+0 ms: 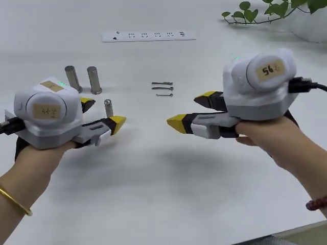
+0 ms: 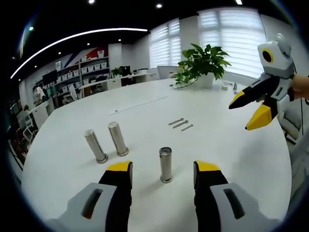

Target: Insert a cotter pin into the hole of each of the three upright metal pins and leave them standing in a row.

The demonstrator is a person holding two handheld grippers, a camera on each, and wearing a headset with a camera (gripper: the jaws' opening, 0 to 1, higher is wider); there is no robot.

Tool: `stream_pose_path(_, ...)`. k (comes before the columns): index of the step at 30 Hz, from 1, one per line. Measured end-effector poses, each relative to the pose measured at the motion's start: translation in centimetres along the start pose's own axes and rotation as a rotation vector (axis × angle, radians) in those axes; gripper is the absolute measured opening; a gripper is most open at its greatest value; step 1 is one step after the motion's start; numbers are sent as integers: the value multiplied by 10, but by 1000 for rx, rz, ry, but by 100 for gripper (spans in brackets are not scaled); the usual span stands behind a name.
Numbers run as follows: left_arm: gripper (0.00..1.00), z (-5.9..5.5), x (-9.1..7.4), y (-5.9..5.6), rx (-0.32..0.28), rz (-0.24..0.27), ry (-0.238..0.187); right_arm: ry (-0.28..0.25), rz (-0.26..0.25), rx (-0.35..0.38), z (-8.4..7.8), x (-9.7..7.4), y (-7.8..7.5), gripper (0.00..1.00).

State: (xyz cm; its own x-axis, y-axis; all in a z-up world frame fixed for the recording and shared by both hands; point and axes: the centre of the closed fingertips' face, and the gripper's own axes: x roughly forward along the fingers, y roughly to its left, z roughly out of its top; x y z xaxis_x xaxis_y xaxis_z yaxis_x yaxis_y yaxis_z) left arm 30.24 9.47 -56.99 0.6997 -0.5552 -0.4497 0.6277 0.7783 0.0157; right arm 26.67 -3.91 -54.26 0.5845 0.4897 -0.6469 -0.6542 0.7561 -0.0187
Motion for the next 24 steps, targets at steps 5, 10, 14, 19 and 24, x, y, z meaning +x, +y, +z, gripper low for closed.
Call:
stream_pose_path(5,60,-3,-9,-2,-2,-1,21,44,28,-41,3,11,-5,41)
stream_pose_path(10,76,-4,-19,1,-42,27,33,87,64,-65,10,29,-17,38)
stream_pose_path(14,84,1,-25,2,-61,36,19,135,78,-112,14,41,-27,36)
stream_pose_path(19,93,6,-33,1,-74,31,8,195,99,-172,15,54,-41,33)
stream_pose_path(24,98,7,-42,2,-96,40,14,236,89,-206,12,61,-50,32)
